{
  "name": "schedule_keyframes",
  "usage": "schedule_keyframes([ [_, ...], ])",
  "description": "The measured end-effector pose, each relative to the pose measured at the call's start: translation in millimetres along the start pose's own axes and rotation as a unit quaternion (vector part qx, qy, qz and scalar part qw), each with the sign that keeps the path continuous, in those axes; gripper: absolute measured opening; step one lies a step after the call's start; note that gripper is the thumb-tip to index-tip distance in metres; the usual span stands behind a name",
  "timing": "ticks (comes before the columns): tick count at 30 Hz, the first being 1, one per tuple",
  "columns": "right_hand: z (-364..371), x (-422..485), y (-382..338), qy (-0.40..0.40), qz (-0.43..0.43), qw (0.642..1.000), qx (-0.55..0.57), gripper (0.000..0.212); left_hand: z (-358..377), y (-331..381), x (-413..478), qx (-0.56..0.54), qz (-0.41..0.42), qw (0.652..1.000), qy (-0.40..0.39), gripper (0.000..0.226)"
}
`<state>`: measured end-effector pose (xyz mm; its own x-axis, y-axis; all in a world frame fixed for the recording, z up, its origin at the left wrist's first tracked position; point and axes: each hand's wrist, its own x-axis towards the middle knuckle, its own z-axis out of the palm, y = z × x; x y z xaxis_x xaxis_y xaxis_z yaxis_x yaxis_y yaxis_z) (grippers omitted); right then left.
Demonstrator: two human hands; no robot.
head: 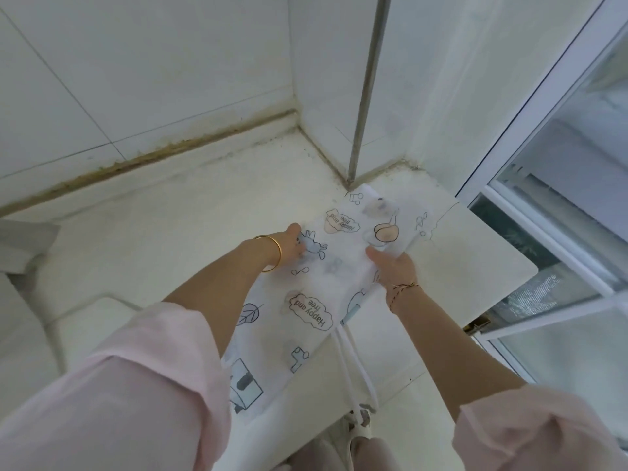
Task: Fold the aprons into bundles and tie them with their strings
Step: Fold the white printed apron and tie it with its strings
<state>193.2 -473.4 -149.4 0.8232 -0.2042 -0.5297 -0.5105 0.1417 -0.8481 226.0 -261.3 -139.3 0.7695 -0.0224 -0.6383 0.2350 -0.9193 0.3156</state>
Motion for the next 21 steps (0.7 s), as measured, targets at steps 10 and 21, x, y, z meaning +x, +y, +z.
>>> schedule_keyframes([
  [10,-11,28,9,0.063,-0.003,0.996,-0.067,0.011,3,1,6,-0.03,-0.036,0.999,0.023,0.051],
  [21,8,24,17,0.078,-0.056,0.889,-0.447,0.04,6,-5,-14,-0.032,-0.123,0.992,0.026,0.039],
])
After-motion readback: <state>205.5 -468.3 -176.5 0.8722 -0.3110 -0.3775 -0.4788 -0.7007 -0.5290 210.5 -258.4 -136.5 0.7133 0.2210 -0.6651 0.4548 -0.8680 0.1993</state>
